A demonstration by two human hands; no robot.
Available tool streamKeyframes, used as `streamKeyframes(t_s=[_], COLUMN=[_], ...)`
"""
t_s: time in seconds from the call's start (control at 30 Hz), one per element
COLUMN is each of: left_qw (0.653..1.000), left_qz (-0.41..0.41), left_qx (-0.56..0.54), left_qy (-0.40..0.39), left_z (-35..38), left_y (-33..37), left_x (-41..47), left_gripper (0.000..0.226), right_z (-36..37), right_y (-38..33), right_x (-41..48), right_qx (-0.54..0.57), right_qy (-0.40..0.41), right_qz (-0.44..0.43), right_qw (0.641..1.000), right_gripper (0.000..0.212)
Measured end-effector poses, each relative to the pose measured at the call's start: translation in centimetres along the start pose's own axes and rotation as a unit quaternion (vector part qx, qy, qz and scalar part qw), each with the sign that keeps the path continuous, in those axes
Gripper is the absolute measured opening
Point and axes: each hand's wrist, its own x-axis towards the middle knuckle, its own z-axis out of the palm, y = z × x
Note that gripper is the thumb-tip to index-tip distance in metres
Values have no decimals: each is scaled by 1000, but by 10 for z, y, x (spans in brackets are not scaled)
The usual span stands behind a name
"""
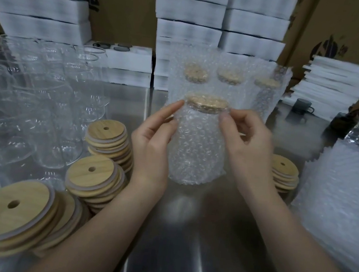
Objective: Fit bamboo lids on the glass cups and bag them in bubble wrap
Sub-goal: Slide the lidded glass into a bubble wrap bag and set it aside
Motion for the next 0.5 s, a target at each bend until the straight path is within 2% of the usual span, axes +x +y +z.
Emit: streamKeyframes(t_s=[0.1,0.17,0.3,0.5], left_qw=[1000,1000,999,996], left_qz=[13,18,29,52], left_qx=[21,17,9,65], left_qy=[9,11,9,-27], left_z=[2,3,4,6], left_y=[1,1,1,-5], left_x=[-4,-6,-9,-11], left_gripper=[35,37,37,34], right_z=[3,8,16,20], right_y=[-10,-14,-10,0], right_x=[-3,-3,2,12], right_qx=[-55,-62,-48,-24], right_qy=[-62,-107,-142,-70], right_qz=[67,89,99,100], right_qw=[994,988,984,992], right_gripper=[86,104,110,100])
